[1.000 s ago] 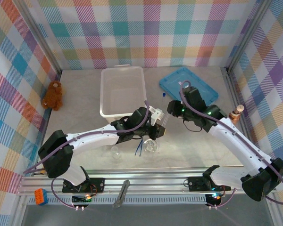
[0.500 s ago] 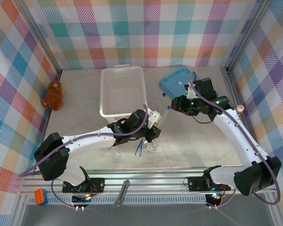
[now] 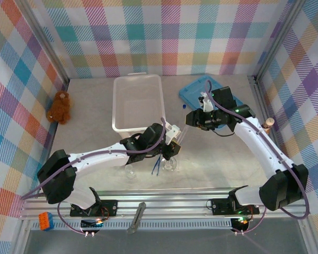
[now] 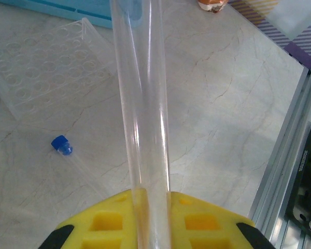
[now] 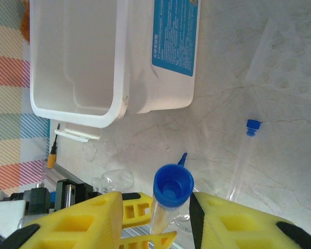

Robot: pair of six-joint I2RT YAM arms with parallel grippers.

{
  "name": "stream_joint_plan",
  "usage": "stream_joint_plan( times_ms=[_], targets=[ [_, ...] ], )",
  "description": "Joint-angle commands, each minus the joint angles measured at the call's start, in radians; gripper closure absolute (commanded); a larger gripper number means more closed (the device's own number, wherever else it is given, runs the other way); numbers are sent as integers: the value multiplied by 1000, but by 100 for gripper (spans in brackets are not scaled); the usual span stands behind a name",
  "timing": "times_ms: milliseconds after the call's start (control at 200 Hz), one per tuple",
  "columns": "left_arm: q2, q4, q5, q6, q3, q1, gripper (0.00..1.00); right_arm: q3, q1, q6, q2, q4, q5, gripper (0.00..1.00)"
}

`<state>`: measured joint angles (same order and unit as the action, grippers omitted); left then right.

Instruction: Organize the chemistry lab equipment

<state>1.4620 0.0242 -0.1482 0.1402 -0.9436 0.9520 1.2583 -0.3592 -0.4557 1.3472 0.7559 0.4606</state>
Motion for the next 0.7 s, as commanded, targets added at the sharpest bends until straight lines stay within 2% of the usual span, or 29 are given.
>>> stream_joint_plan(
  times_ms=[0,210,485,695],
  targets=[
    [-35,-15,-17,-17,18,-10,92,-13,6,15,16,-30,54,60],
    [-29,-17,-21,-16,23,-10,92,-25,6,17,42,-52,79,63],
    [-32,-20,-10,-14,25,-10,92,-40,7,19,52,-61,99,73],
    [-30,-22,-4,-11,29,-10,87,-43,8,17,44,-64,92,79]
  ],
)
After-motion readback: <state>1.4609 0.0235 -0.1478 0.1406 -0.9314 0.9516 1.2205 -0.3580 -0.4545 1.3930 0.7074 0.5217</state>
